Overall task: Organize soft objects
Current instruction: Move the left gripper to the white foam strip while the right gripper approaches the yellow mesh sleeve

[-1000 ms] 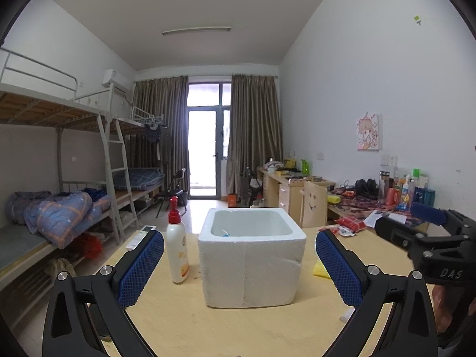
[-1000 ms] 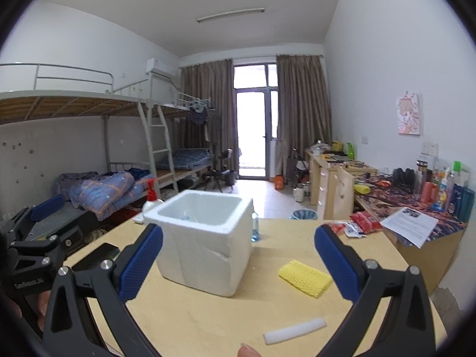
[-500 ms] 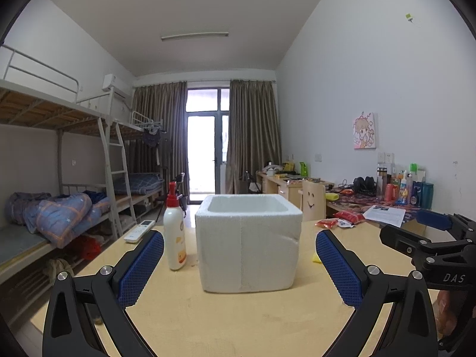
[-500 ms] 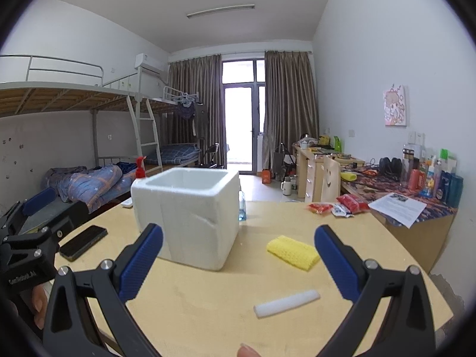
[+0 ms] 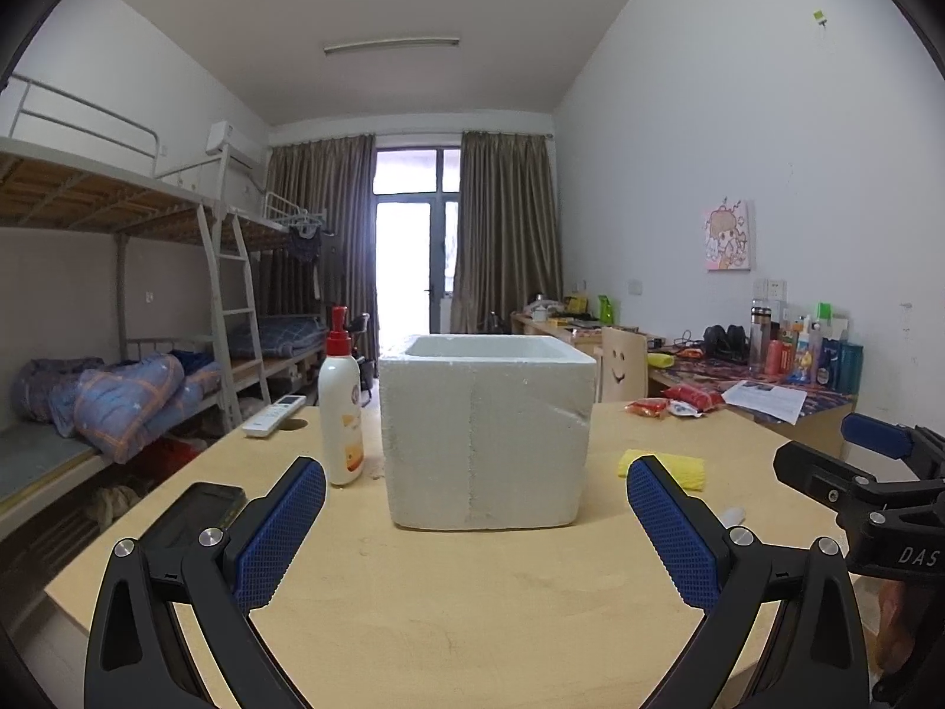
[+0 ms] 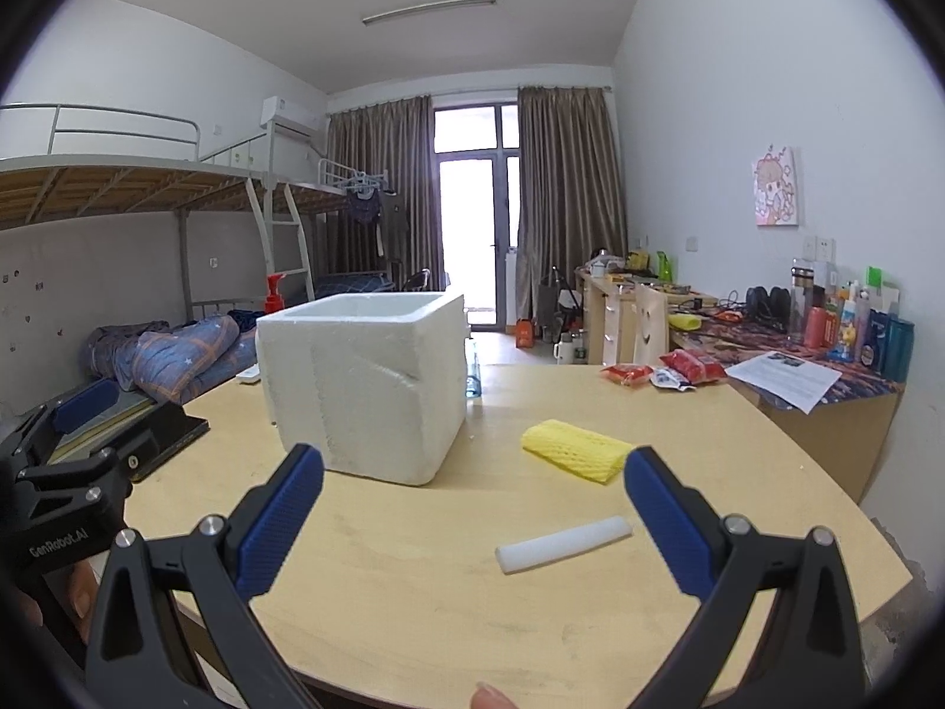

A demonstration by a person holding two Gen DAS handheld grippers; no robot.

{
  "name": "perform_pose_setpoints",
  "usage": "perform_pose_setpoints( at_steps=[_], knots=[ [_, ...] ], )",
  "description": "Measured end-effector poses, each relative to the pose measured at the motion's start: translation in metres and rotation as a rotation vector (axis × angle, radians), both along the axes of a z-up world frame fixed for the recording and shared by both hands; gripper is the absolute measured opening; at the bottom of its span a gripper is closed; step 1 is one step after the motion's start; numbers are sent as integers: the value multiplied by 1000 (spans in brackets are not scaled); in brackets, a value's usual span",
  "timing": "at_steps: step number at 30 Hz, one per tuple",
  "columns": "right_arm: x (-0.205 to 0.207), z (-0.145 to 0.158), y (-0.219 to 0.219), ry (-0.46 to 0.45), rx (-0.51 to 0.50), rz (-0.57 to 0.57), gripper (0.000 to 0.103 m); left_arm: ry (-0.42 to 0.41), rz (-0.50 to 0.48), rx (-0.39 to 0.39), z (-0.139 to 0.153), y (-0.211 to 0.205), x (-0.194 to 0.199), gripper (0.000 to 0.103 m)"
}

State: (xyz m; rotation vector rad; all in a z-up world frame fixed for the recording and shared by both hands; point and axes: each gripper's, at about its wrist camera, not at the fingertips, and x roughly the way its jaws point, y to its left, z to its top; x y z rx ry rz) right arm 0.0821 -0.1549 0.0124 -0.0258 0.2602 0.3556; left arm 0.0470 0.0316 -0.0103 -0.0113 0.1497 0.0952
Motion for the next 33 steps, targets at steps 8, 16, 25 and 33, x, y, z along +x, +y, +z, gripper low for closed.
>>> perform_pose_setpoints(
  at_steps=[8,16,25,33],
  knots=[
    [0,0,-5,-4,-4,-8,103,19,-16,-40,-1,6,6,102],
    [0,0,-11,2,1,-21,103,59,-38,-80,-2,4,17,102],
    [6,-2,-23,20,17,-41,103,74,-80,-53,-3,-9,30,102],
    [13,-2,-36,27,5,-89,103,94,-149,-47,-4,-31,54,102]
  ],
)
